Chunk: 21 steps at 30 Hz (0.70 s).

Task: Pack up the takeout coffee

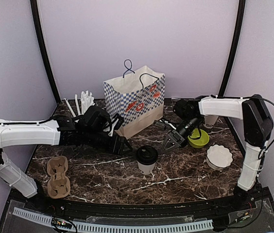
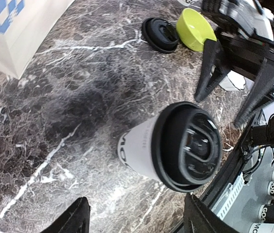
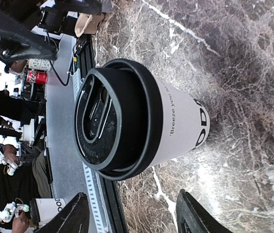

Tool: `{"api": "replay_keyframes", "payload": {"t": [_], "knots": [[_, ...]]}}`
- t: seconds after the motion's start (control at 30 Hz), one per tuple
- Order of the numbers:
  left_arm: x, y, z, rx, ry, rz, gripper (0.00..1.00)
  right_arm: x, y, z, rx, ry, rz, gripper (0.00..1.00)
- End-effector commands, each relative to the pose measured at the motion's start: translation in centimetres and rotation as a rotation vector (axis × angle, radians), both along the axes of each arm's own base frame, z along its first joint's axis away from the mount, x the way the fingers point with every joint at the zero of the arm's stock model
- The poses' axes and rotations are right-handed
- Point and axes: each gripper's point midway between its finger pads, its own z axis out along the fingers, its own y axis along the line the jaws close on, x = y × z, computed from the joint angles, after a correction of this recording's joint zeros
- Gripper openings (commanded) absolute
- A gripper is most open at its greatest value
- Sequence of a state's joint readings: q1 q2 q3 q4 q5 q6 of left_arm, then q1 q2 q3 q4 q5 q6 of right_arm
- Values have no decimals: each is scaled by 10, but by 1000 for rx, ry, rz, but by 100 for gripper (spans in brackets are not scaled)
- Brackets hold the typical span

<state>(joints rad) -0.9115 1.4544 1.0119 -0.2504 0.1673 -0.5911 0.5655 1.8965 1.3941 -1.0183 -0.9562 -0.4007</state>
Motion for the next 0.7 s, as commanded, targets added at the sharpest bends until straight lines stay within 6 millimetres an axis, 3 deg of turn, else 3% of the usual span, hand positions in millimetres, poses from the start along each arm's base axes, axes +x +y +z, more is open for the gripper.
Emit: {"api": "replay_keyframes", "payload": {"t": [0.0, 0.2, 0.47, 0.67], "knots": [[10, -3, 10, -103, -22, -3, 67, -15, 5, 0, -13, -2, 41, 62], [14, -17, 1, -106, -19, -59, 67, -8, 9, -8, -54, -29, 37, 54], [11, -8, 0, -93, -37, -52, 68, 8, 20, -15, -53, -17, 37, 38], [7, 0, -2, -82, -31, -37, 68, 44, 21, -21, -94, -54, -41, 32]]}}
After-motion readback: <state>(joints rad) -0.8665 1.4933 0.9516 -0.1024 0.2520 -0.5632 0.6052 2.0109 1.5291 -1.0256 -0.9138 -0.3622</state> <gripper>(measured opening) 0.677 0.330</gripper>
